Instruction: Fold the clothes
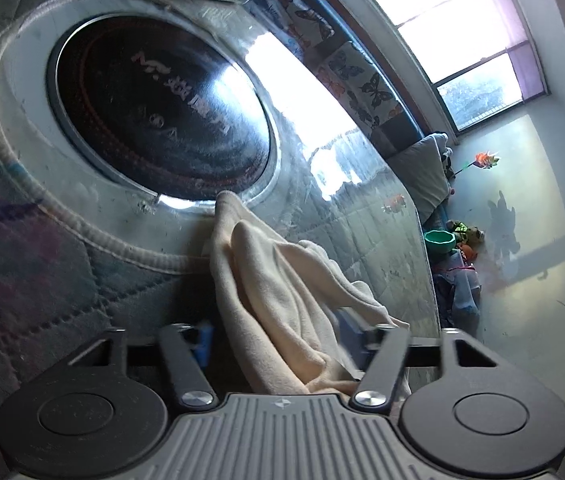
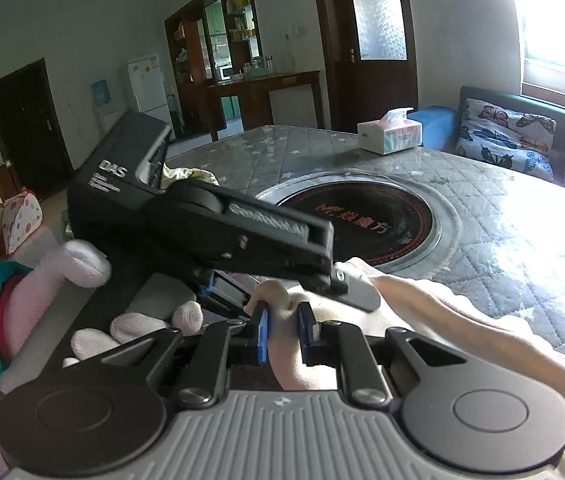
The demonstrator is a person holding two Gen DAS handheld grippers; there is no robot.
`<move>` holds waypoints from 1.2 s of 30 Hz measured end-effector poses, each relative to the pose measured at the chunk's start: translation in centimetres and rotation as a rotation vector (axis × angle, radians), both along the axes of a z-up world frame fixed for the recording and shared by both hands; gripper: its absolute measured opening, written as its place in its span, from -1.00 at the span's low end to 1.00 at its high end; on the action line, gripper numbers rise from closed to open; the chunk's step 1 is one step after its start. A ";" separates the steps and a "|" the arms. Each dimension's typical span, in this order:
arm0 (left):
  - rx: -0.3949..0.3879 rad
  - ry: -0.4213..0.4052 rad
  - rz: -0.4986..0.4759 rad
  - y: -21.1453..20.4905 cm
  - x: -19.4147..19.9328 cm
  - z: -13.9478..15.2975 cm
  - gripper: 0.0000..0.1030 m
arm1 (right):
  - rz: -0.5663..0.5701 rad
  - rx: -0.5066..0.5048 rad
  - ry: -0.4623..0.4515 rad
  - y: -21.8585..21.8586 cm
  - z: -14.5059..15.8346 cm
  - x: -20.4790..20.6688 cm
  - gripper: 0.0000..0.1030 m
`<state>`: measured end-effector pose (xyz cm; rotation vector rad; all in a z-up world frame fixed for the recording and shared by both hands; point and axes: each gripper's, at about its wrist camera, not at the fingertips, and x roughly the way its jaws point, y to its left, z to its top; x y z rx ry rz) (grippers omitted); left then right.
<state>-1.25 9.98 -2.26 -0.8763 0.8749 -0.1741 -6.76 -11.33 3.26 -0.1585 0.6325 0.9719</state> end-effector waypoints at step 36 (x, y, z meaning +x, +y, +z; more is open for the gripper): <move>0.030 0.011 -0.013 -1.0 0.2 -0.4 -0.64 | -0.115 -0.034 -0.003 -3.9 -0.6 0.8 -0.38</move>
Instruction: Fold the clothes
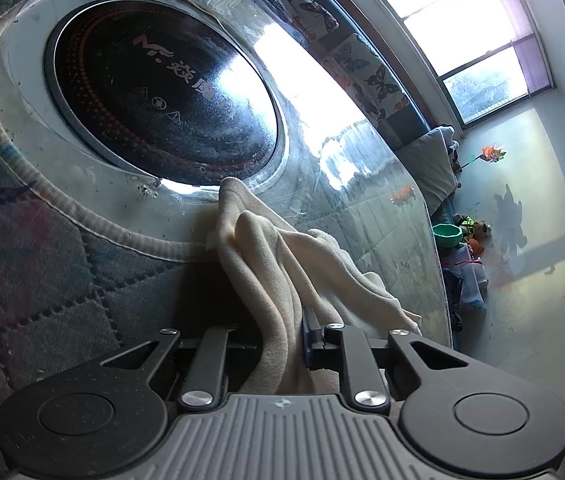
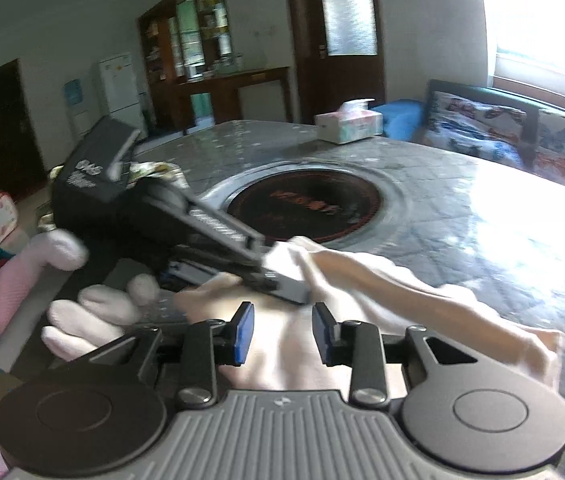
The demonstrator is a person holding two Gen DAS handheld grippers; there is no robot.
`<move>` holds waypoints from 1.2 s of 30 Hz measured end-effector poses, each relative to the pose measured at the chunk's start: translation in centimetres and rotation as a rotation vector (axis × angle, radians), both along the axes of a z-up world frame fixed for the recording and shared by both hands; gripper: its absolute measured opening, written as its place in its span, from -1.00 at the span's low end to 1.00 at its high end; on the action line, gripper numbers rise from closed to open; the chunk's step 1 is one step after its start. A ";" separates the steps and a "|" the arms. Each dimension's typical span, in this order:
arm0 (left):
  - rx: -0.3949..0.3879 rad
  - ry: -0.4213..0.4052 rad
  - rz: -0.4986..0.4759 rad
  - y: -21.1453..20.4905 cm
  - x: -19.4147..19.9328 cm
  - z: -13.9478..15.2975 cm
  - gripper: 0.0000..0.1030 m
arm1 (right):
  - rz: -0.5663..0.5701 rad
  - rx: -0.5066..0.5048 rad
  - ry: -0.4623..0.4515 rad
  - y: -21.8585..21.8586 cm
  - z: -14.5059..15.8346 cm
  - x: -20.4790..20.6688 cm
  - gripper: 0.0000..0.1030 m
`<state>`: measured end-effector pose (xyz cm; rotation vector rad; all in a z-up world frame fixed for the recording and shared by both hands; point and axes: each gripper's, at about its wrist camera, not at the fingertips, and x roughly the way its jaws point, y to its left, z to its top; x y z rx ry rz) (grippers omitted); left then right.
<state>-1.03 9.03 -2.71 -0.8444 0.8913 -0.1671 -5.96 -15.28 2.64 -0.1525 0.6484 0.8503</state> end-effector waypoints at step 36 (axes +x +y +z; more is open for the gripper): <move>0.018 -0.005 -0.008 -0.4 0.1 0.1 -0.63 | -0.293 -0.034 0.060 -6.0 -3.4 8.6 -0.30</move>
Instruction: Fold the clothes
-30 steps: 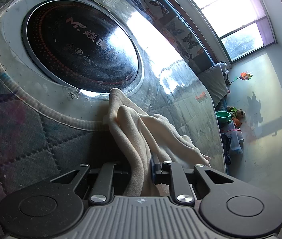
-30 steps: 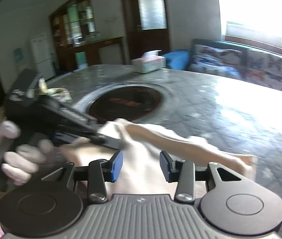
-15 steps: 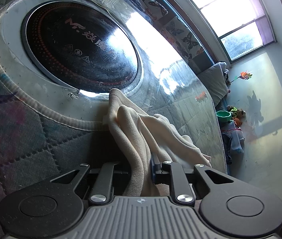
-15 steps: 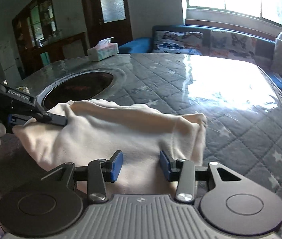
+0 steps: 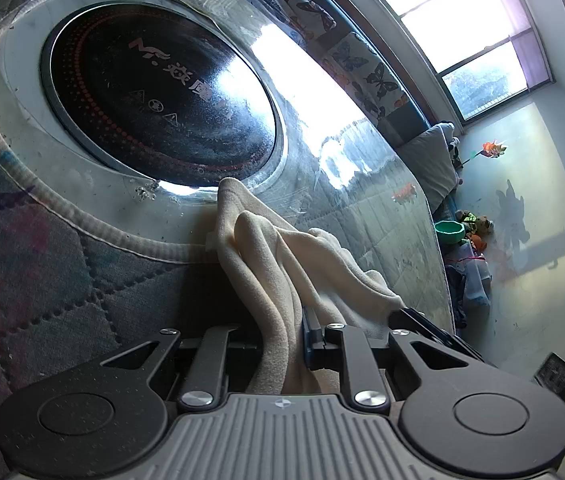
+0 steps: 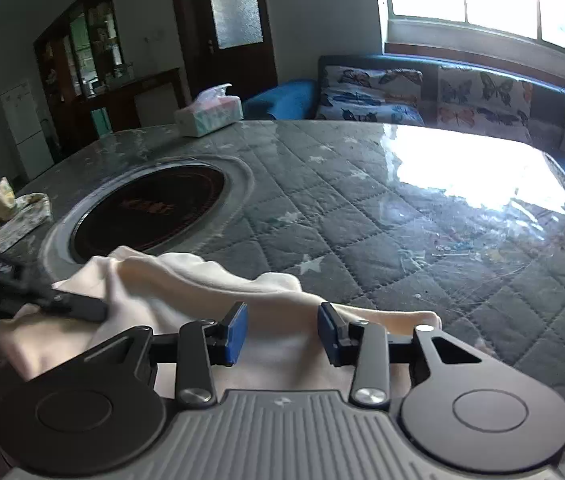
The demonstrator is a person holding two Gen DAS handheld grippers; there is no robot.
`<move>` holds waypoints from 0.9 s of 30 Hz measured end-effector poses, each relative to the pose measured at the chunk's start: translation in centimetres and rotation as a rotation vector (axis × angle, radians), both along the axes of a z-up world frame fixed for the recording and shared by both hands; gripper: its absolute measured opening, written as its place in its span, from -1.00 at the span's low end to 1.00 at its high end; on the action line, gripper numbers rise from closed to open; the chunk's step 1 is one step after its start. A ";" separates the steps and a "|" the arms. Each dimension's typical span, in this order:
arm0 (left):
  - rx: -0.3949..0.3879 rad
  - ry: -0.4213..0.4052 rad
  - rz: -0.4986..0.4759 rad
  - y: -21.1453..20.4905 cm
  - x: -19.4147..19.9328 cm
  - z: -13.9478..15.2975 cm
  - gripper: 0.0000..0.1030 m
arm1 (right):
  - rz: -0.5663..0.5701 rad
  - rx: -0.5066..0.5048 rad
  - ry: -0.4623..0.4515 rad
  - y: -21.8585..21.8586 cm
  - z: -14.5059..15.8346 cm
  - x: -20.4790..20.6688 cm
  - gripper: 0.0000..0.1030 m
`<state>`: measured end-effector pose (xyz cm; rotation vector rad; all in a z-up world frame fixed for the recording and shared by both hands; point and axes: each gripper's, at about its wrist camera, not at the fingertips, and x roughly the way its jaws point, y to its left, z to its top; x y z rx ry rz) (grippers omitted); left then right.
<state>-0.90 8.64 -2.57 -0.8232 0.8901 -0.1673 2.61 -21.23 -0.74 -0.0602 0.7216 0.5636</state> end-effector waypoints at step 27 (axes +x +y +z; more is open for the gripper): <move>0.070 -0.019 -0.045 -1.0 0.4 0.9 -0.64 | -0.126 0.140 0.076 -6.6 -1.4 -1.6 -0.60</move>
